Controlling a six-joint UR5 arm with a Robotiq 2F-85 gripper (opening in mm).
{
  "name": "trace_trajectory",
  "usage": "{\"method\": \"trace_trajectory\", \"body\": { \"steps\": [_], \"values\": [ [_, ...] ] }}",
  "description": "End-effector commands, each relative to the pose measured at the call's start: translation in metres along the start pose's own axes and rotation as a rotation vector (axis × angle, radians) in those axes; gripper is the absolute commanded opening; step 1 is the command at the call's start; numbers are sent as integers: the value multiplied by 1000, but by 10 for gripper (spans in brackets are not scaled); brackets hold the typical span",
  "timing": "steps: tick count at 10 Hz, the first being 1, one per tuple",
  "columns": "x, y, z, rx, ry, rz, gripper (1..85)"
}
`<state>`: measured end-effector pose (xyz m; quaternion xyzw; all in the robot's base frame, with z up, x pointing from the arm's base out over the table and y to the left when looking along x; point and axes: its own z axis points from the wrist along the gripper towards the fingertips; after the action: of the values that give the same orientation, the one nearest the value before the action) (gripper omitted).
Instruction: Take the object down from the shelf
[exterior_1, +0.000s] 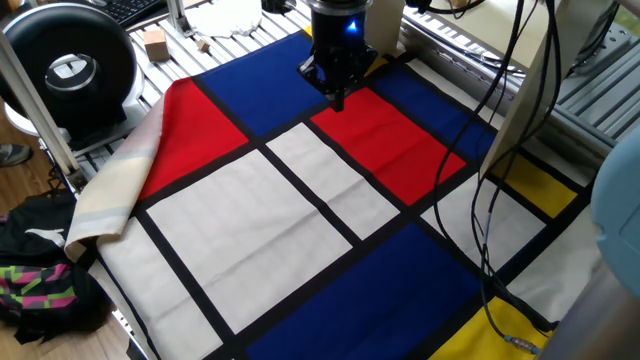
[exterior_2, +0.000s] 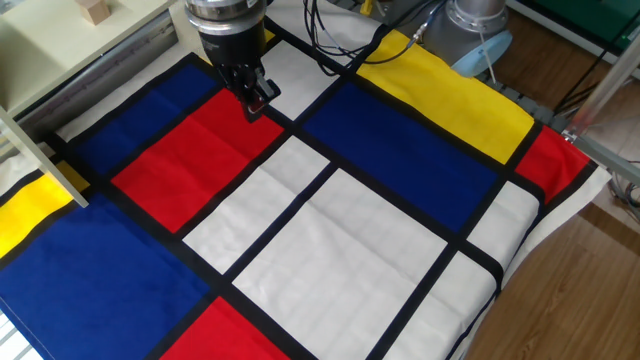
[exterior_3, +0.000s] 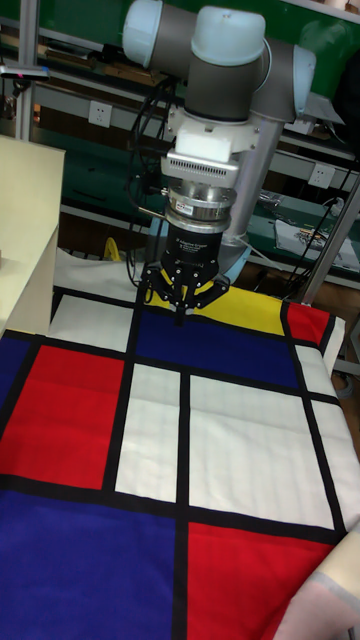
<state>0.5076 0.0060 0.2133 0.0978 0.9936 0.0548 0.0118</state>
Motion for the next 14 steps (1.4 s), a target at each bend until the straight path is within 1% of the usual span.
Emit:
{"method": "trace_trajectory", "body": {
  "steps": [1, 2, 3, 4, 5, 6, 7, 8, 9, 10, 11, 12, 13, 14],
  "values": [
    [-3, 1, 3, -19, -16, -2, 13],
    [-2, 4, 3, -29, -16, -1, 13],
    [-4, 4, 4, -30, -19, -10, 13],
    [-4, 11, 6, -46, -14, -17, 13],
    [-5, 13, 6, -46, -8, -27, 13],
    [-6, 19, 5, -62, -5, -40, 13],
    [-3, 23, 4, -66, 11, -49, 13],
    [2, 27, 4, -79, 32, -81, 13],
    [16, 33, 2, -91, 95, -117, 13],
    [28, 33, -1, -66, 160, -157, 13],
    [29, 32, -4, -41, 180, -160, 10],
    [13, 17, -5, 48, 130, -129, 10],
    [-1, 20, -6, 51, 80, -113, 10],
    [-5, 26, -1, 26, 74, -101, 10]
  ]
}}
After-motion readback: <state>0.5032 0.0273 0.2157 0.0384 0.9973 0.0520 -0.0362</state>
